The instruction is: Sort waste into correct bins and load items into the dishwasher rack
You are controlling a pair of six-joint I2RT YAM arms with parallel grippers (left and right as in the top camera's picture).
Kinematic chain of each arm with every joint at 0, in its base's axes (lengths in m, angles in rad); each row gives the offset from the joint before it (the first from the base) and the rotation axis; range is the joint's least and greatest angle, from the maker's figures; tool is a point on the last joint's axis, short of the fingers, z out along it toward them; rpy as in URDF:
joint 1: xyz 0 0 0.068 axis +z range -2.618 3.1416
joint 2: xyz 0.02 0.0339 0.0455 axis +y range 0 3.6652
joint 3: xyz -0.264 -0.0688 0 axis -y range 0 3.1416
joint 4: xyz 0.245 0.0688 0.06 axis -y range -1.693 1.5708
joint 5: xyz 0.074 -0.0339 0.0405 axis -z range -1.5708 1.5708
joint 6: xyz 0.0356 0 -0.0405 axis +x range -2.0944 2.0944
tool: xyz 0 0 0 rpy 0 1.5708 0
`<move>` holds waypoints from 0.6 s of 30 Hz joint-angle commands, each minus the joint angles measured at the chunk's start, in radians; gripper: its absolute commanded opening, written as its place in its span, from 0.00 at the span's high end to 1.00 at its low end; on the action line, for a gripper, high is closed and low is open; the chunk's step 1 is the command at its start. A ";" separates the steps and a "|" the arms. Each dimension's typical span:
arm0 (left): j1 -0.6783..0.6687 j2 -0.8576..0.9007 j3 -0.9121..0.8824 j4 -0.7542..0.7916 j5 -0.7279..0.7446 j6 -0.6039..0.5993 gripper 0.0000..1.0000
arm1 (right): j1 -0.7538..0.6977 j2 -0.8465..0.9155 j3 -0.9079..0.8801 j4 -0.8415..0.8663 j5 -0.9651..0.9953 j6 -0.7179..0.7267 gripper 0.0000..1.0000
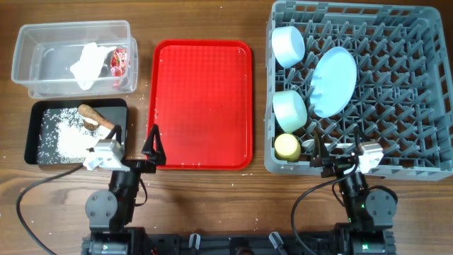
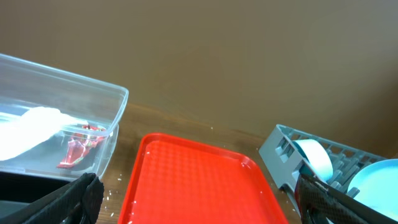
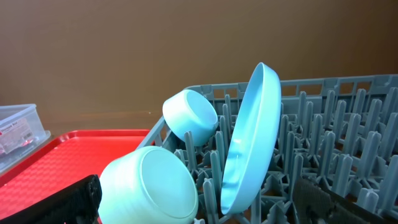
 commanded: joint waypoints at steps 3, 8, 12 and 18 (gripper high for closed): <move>-0.003 -0.119 -0.072 0.004 -0.028 -0.001 0.00 | -0.005 -0.009 -0.002 0.005 0.010 -0.018 0.00; -0.003 -0.159 -0.080 -0.091 -0.039 -0.002 0.00 | -0.005 -0.009 -0.002 0.005 0.010 -0.018 0.00; -0.003 -0.167 -0.080 -0.191 -0.038 -0.002 0.00 | -0.005 -0.009 -0.002 0.005 0.010 -0.018 0.00; -0.003 -0.167 -0.080 -0.187 -0.038 -0.002 0.00 | -0.005 -0.009 -0.002 0.005 0.010 -0.018 0.00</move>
